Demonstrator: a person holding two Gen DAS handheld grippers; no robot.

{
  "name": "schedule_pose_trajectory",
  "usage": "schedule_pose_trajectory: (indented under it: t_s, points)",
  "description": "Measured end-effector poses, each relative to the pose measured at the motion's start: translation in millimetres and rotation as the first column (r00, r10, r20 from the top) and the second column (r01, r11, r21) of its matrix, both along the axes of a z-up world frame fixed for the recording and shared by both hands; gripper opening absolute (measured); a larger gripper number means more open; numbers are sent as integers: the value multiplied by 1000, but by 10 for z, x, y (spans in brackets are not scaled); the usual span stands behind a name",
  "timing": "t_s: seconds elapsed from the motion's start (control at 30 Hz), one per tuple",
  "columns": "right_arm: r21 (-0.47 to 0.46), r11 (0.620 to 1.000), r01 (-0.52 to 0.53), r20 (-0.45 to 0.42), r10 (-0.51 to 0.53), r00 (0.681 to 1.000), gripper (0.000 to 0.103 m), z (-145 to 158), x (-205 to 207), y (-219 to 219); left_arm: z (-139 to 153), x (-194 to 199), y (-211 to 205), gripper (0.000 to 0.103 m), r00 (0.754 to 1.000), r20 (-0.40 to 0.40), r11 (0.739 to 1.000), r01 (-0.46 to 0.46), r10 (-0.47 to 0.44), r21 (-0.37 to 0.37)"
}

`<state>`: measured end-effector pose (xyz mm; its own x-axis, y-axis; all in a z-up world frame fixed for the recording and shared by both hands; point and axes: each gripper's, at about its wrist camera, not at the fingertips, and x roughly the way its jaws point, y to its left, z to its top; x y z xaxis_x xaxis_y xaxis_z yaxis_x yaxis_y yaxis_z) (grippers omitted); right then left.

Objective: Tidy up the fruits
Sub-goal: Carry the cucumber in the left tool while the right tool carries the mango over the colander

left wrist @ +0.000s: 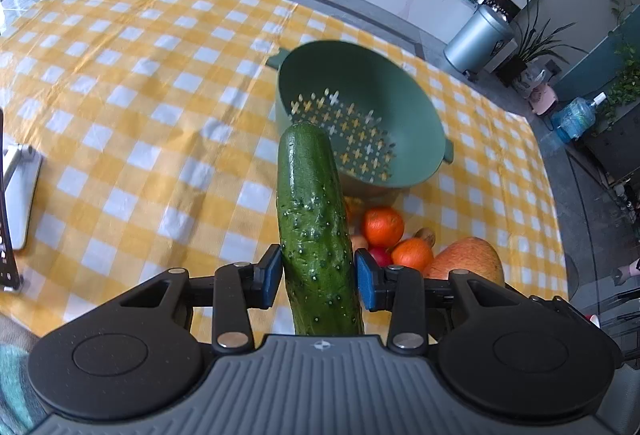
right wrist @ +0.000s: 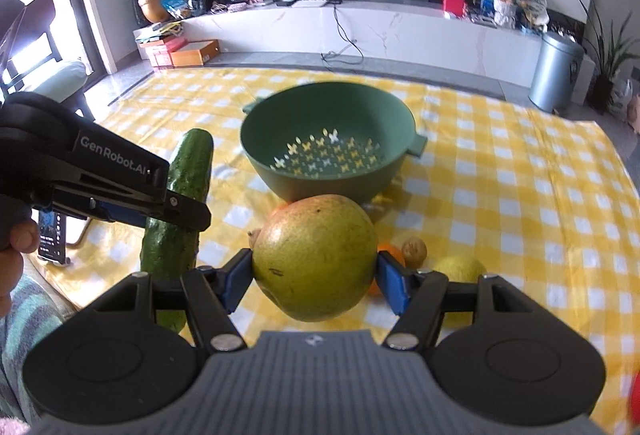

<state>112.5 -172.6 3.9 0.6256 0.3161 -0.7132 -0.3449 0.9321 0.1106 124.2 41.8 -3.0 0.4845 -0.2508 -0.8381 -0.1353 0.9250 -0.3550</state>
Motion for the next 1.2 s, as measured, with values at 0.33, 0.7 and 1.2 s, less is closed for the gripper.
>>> schedule_pose_trajectory:
  t_s: [0.33,0.7,1.2]
  points:
    - [-12,998,-56,37,56,998,64,106,329,129,167,300,76,43,999,39,999,33,-33,0]
    - [-66,990,-125,70,130,989,64,161,868,231,287,875,-27,43,995,65,997,76,-78,31]
    - [-165,951,-261,-72,253,965,63,-193,1687,378,-186,1653,-116,43,985,-60,982,170,-165,85]
